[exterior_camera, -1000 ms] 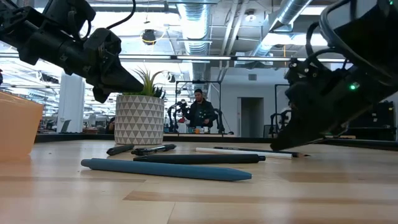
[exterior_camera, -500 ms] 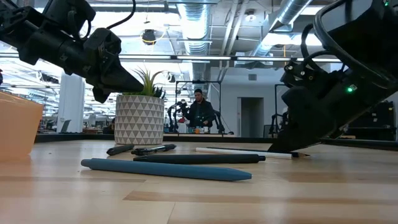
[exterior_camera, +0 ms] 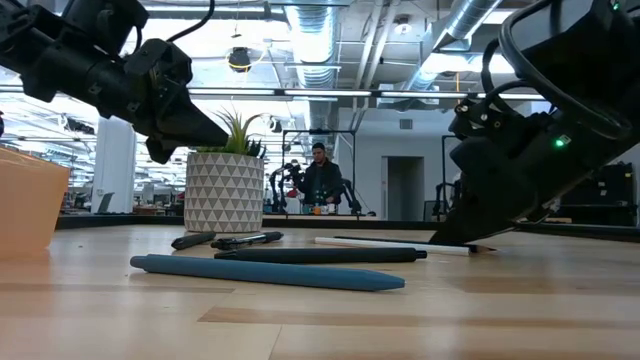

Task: Sort pens & pencils
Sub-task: Put the black pencil into the gray bin, then put the black pen into the orange bin

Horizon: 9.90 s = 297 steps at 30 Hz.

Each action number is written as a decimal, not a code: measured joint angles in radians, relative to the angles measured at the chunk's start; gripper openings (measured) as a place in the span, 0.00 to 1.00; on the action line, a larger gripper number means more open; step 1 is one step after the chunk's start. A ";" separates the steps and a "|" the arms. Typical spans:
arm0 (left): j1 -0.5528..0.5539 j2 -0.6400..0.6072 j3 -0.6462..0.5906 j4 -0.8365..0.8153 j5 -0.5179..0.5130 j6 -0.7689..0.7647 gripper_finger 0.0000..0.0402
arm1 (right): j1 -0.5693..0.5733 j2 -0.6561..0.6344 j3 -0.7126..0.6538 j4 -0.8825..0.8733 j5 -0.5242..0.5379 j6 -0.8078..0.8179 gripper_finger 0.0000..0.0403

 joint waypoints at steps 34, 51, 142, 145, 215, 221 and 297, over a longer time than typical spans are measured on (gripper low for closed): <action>-0.005 0.000 0.000 -0.005 -0.006 0.000 0.06 | 0.000 0.001 0.000 0.020 -0.006 0.025 0.10; -0.005 0.000 -0.001 -0.025 -0.006 0.000 0.06 | 0.009 0.057 -0.002 0.061 0.061 0.007 0.17; -0.007 0.000 -0.001 -0.073 -0.020 -0.019 0.06 | -0.028 -0.453 -0.002 -0.078 0.096 -0.316 0.10; -0.007 0.000 -0.001 -0.081 -0.020 -0.019 0.06 | -0.028 -0.453 -0.002 -0.078 0.095 -0.316 0.09; -0.007 0.000 0.000 0.012 -0.027 -0.155 0.06 | 0.865 -0.680 -0.001 -0.605 -0.055 0.375 0.08; -0.007 0.000 0.000 0.012 -0.028 -0.170 0.06 | 0.954 -0.680 -0.001 -0.748 -0.054 0.620 0.10; -0.007 0.000 0.000 0.055 -0.028 -0.137 0.06 | 0.670 -0.634 -0.001 -0.942 0.235 0.651 0.17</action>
